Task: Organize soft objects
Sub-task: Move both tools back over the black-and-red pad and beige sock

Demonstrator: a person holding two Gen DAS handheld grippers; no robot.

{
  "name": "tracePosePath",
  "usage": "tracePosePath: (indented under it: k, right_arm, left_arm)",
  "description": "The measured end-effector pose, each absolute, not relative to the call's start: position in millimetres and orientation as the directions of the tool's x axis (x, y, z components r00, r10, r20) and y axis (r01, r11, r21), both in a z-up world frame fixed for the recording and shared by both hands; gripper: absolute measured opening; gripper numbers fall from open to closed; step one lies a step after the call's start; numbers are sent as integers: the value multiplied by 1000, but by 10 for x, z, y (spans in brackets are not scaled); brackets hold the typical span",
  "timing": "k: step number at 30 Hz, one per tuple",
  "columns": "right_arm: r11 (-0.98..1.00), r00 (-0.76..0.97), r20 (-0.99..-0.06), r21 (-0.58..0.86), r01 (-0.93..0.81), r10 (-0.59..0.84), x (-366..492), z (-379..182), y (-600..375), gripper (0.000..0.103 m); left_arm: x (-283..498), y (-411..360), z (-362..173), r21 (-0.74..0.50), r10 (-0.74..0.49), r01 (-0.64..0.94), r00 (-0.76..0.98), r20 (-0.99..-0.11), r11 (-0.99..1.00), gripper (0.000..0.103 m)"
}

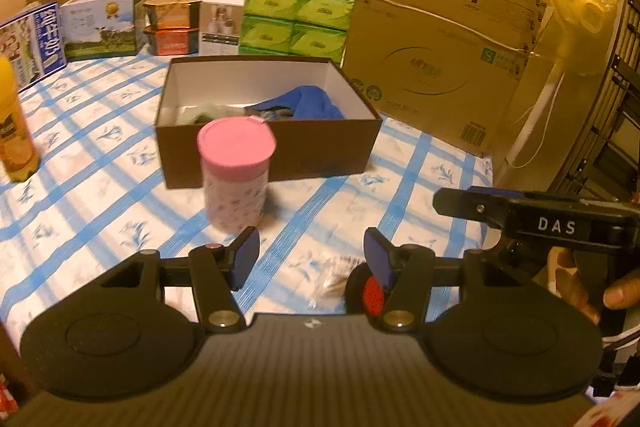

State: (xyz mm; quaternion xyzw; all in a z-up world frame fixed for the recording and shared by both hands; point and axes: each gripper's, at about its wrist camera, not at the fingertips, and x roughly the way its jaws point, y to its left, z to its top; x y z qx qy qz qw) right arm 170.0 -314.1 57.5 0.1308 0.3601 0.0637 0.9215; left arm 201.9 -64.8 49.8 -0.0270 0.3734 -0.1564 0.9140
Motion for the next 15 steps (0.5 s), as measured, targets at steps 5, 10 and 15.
tracePosePath:
  k: [5,10,15]
  right_arm:
    - [958,718,-661,286,-26,217,1509,552,-2932,57]
    - [958,703,-676,285,-28,222,1372,500,-2782,57]
    - [960,680,-701,280,-16,216,1258,393,-2675,57]
  left_arm:
    - [1778,-455,491,-163,-292,248,677,-676,955,55]
    - [1583,-286,471,-165,-279,230,682,-675,959,55]
    - [1430,-162,399,-153,-247,196,686,-684,968,55]
